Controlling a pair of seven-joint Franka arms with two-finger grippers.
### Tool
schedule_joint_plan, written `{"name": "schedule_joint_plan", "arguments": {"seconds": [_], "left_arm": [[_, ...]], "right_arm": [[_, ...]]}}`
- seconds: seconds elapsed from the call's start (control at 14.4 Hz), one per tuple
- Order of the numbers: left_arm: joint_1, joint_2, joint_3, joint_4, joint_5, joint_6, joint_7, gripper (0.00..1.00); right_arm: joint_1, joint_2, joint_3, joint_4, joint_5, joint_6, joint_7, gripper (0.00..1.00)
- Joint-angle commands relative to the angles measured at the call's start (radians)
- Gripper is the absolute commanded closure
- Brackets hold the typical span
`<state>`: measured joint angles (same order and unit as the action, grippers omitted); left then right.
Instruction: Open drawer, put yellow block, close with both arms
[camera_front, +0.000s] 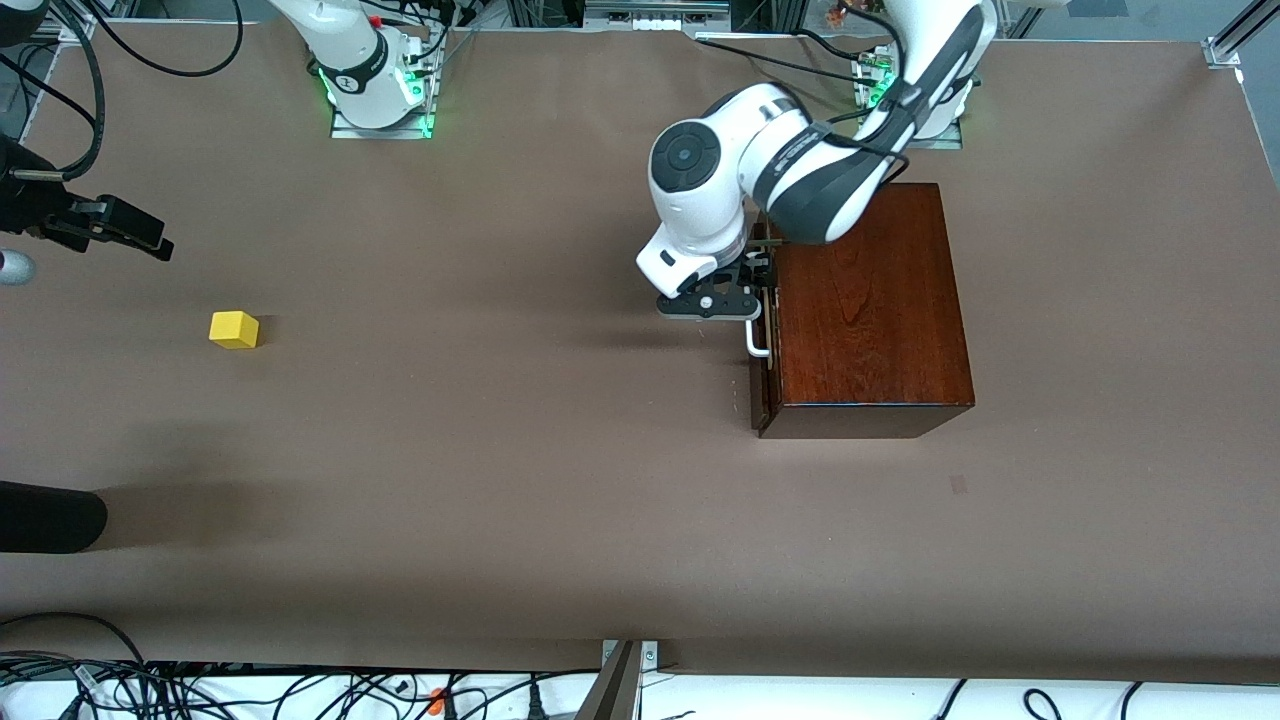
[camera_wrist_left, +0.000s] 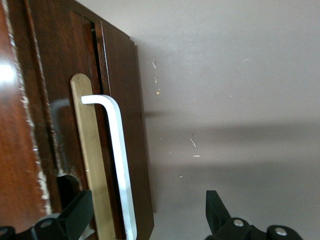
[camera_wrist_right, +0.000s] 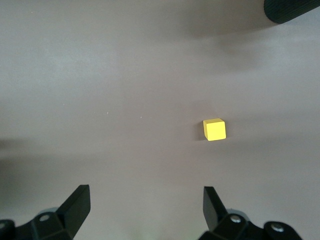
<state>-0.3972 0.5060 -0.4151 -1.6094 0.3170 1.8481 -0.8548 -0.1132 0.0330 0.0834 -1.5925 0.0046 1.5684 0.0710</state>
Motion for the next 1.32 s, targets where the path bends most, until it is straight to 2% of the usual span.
{"name": "schedule_joint_plan", "arguments": {"seconds": [0.0,0.42,1.25], "left_arm": [[-0.017,-0.001,0.006,-0.024,0.036,0.003,-0.043,0.0],[-0.041,0.04,0.006,-0.049,0.122,0.006,-0.095,0.0],[-0.071,0.095,0.004,-0.029,0.122,0.163,-0.125,0.0]], "right_arm": [[-0.013,-0.004,0.01,0.008,-0.006,-0.001,-0.011,0.0],[-0.013,-0.004,0.01,0.008,-0.006,0.001,-0.011,0.0],[-0.017,-0.004,-0.003,0.02,-0.006,-0.011,-0.042,0.0]]}}
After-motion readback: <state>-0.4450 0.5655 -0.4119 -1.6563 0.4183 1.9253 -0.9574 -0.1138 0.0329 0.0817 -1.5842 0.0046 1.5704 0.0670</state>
